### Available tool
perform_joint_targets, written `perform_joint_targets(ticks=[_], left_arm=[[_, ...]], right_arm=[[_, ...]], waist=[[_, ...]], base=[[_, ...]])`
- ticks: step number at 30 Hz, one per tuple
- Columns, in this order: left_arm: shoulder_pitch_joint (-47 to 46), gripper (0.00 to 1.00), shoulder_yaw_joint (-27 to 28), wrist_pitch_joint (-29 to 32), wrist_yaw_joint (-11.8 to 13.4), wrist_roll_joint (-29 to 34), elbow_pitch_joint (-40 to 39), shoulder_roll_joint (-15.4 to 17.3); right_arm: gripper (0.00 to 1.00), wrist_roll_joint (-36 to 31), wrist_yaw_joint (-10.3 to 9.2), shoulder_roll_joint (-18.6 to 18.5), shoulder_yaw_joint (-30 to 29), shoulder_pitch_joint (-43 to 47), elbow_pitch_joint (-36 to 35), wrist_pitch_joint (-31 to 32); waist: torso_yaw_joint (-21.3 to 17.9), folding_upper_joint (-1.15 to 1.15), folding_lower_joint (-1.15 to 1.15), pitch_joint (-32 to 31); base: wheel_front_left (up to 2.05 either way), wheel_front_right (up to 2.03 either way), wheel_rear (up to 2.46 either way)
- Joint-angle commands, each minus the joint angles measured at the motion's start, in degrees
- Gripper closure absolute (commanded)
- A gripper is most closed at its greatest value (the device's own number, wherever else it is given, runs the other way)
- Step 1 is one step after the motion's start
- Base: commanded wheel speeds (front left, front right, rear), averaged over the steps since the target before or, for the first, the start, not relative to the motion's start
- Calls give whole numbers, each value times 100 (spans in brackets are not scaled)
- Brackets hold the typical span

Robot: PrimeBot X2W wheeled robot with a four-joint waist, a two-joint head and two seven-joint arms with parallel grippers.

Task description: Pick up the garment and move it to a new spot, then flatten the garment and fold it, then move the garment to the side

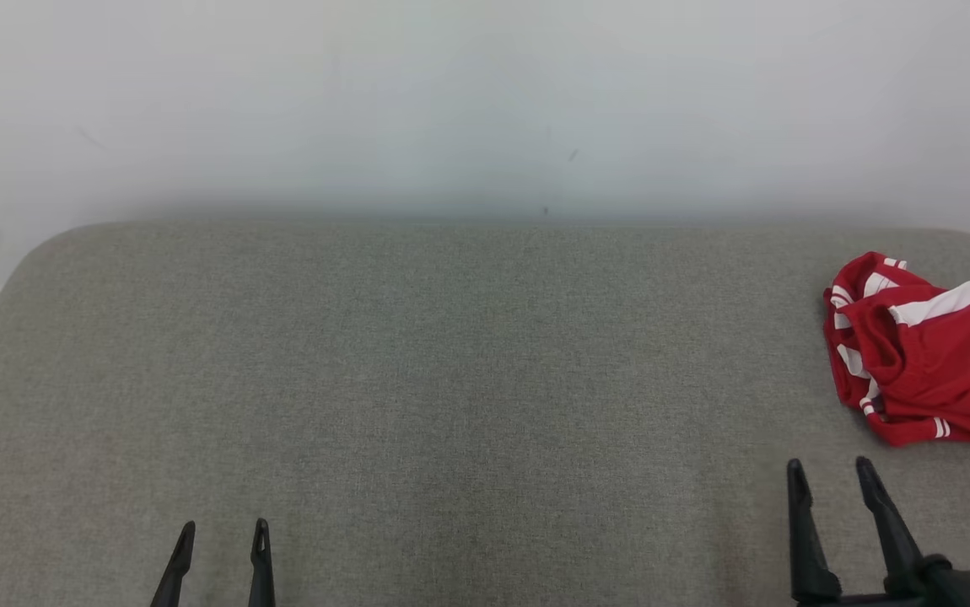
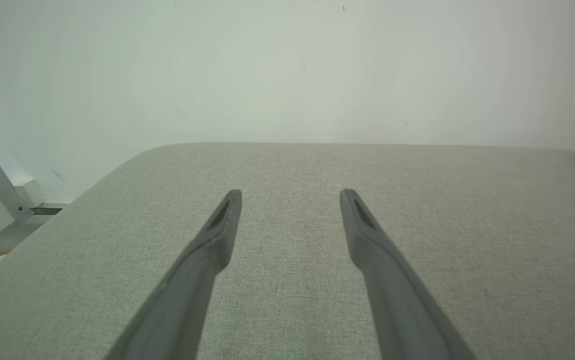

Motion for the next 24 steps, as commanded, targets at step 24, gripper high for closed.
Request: perform_joint_targets(ticks=[24], left_arm=[[68, 0, -66, -20, 81, 86, 32, -5]], right_arm=[[0, 136, 3, 8, -165, 83, 99, -19]], waist=[[-11, 0, 0, 31]], base=[[0, 0, 0]])
